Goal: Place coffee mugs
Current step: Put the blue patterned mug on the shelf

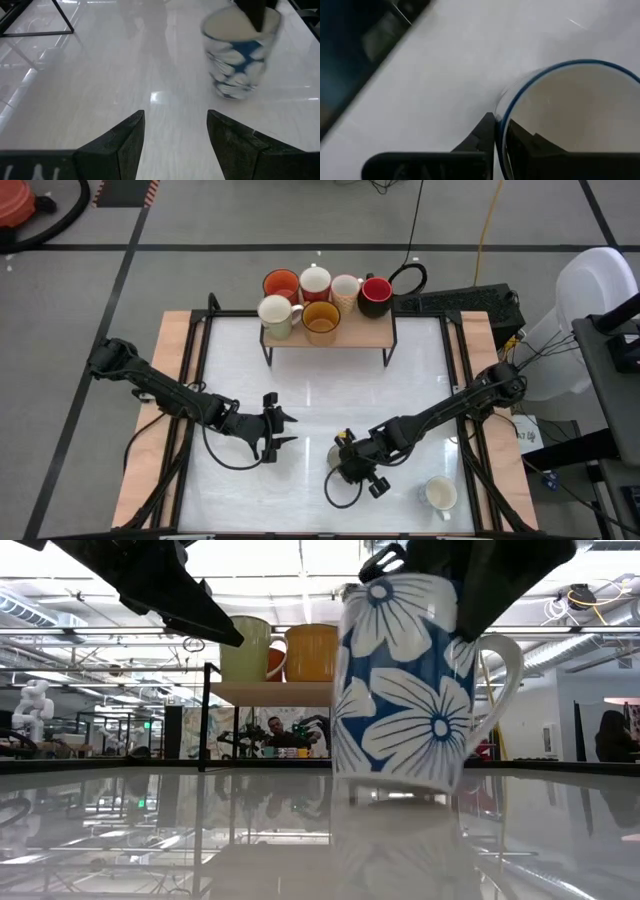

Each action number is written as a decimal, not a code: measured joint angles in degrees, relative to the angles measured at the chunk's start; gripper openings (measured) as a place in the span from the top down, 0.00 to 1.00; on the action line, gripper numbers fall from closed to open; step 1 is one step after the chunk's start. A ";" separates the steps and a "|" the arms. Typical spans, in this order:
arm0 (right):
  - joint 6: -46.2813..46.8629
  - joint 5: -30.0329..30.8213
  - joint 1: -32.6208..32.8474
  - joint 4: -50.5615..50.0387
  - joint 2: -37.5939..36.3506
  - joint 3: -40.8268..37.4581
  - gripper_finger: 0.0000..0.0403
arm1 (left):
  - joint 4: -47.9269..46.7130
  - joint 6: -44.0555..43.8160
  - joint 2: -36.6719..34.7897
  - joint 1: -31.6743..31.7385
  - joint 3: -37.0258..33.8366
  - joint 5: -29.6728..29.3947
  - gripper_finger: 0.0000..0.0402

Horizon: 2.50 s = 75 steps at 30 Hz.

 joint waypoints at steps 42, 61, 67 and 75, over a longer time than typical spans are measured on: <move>-17.69 22.99 -9.51 -6.22 -16.09 0.78 0.96 | 6.47 -1.12 -0.02 0.90 -0.04 -21.18 0.45; -35.75 17.82 -8.98 -3.21 -16.09 0.78 0.97 | 16.15 8.07 -0.02 0.05 -0.02 -16.04 0.05; -36.38 17.59 -8.97 -3.14 -16.09 0.78 0.97 | 17.01 8.45 -0.02 -0.07 -0.02 -16.00 0.05; -35.99 18.46 -8.94 -2.66 -16.09 0.78 0.97 | 18.60 11.86 -0.02 0.44 -0.02 -14.10 0.01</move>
